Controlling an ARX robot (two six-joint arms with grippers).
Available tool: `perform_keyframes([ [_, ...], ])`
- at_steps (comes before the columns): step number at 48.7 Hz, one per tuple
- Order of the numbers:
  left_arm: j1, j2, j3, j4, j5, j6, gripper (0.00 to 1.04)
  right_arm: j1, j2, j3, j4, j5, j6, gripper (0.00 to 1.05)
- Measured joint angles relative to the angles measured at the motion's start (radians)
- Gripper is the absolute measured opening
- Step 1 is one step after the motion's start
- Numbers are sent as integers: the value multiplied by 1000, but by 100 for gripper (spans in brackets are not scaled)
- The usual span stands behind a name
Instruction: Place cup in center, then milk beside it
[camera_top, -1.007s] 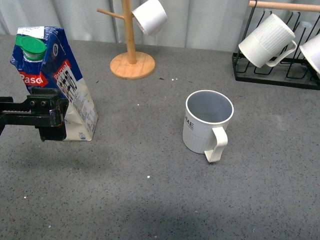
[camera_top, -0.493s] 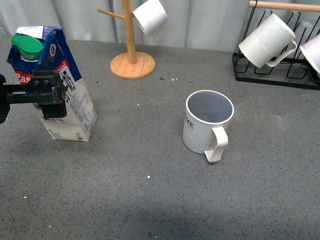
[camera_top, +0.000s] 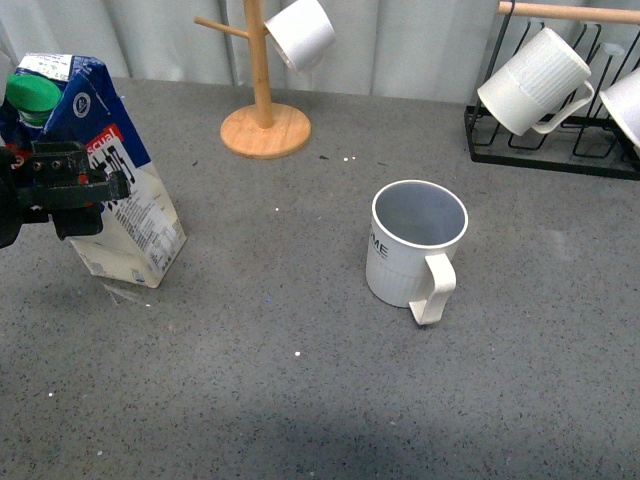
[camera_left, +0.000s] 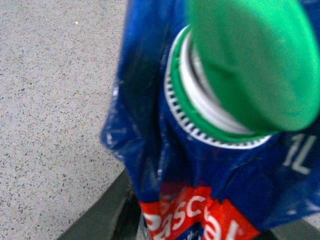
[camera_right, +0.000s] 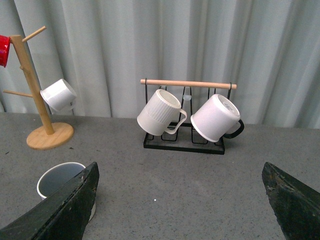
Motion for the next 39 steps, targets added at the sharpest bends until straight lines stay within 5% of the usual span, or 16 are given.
perform_keyframes([
  [13, -87, -61, -5, -5, -36, -34, 4, 0, 0, 0, 0, 0, 0, 95],
  [39, -390, -4, 81, -47, -156, -213, 4, 0, 0, 0, 0, 0, 0, 95],
])
